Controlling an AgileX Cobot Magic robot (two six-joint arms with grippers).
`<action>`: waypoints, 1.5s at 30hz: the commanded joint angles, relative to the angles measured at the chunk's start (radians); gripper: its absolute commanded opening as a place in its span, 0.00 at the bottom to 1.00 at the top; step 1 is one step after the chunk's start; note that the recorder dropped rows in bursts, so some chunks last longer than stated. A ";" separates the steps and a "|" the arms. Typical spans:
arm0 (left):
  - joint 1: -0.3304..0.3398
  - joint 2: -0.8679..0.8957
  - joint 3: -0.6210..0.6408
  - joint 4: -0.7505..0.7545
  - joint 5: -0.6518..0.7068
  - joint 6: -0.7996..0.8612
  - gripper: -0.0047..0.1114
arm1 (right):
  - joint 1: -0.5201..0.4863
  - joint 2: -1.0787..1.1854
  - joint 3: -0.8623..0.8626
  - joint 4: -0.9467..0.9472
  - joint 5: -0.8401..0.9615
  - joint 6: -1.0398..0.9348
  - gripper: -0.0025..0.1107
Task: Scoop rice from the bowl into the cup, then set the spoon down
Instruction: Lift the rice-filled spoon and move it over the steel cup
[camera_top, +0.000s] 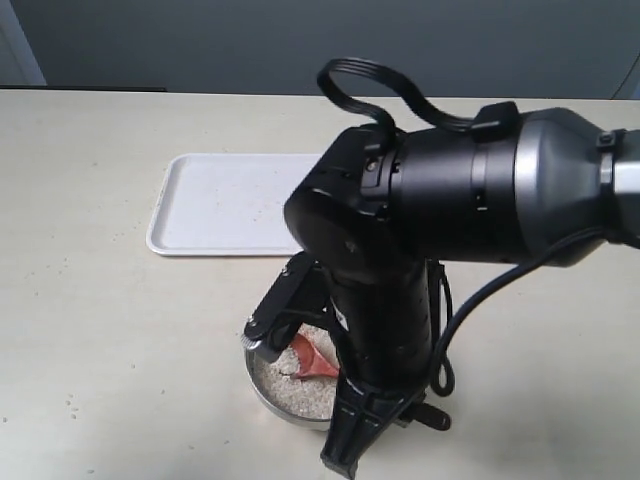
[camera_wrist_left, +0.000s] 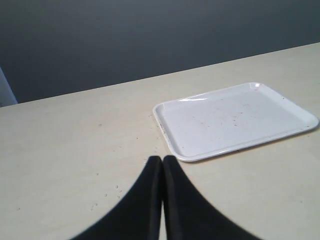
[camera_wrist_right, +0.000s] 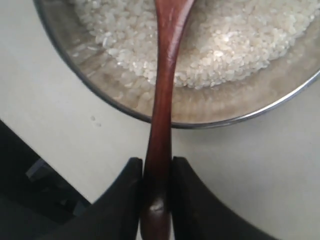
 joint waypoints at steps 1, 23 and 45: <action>-0.002 -0.004 -0.002 0.001 -0.015 -0.002 0.04 | -0.021 -0.034 0.006 0.013 -0.004 0.001 0.01; -0.002 -0.004 -0.002 0.001 -0.015 -0.002 0.04 | -0.183 -0.143 0.006 0.077 -0.004 -0.087 0.01; -0.002 -0.004 -0.002 0.001 -0.015 -0.002 0.04 | -0.417 -0.138 0.006 0.081 -0.004 -0.194 0.01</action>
